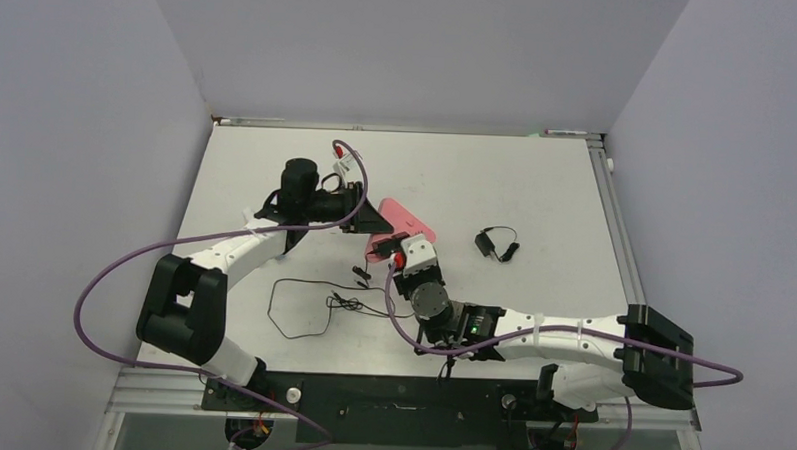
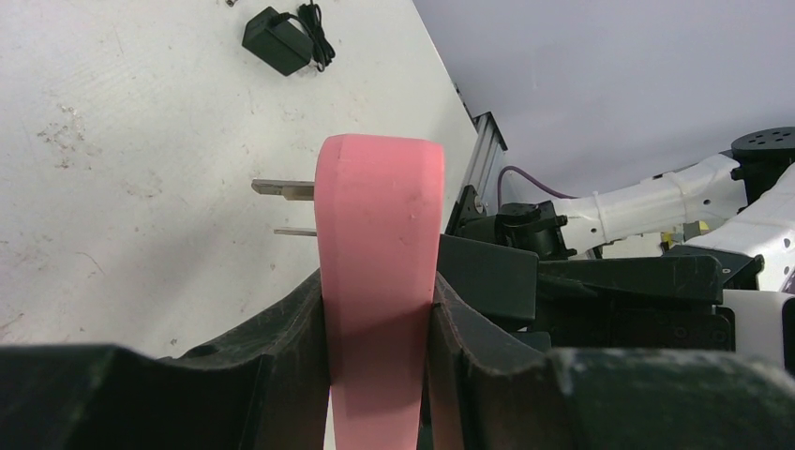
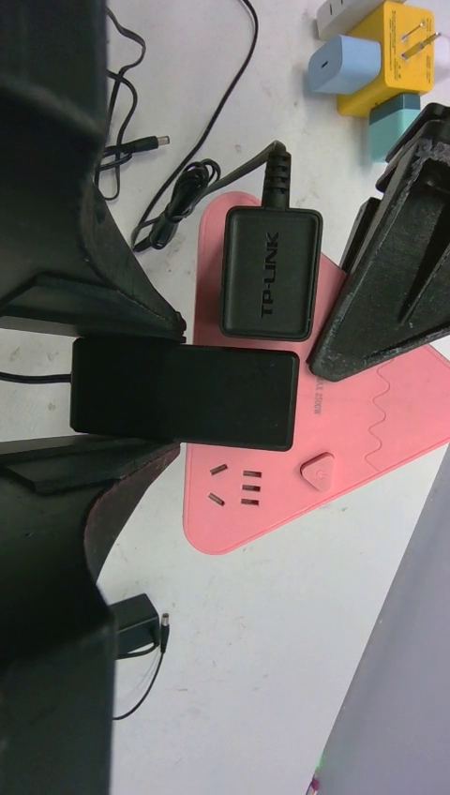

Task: Pull the plug off the socket
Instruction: Remove the plug from the socket.

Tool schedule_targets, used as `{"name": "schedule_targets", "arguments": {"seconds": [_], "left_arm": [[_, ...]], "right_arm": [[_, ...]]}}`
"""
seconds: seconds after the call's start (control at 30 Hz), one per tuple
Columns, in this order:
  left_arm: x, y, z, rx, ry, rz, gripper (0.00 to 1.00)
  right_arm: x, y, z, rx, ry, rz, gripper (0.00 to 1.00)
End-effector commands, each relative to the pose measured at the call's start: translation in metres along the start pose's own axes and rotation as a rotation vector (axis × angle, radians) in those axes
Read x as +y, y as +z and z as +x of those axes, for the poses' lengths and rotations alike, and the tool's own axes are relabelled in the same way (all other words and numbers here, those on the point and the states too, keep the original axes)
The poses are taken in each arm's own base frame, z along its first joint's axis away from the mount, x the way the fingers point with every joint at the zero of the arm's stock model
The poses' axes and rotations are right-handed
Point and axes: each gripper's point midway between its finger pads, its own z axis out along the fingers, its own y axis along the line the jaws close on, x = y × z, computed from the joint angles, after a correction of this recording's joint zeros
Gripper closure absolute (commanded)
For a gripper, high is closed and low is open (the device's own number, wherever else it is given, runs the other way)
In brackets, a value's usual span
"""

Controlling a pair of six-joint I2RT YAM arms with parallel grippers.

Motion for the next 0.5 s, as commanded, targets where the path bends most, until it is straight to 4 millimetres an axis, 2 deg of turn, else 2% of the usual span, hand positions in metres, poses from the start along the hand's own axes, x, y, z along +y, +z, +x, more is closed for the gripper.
{"name": "schedule_targets", "arguments": {"seconds": [0.0,0.23,0.47], "left_arm": [[0.017,0.000,-0.022,-0.092,-0.008,-0.078,1.00],[0.023,0.000,-0.022,-0.085,0.001,-0.110,1.00],[0.020,0.000,-0.022,-0.077,0.016,-0.091,1.00]], "right_arm": [[0.015,-0.004,-0.037,-0.079,0.000,0.004,0.95],[0.020,-0.002,-0.045,-0.072,0.030,-0.008,0.95],[-0.002,0.009,-0.056,-0.073,0.227,-0.129,0.95]]}}
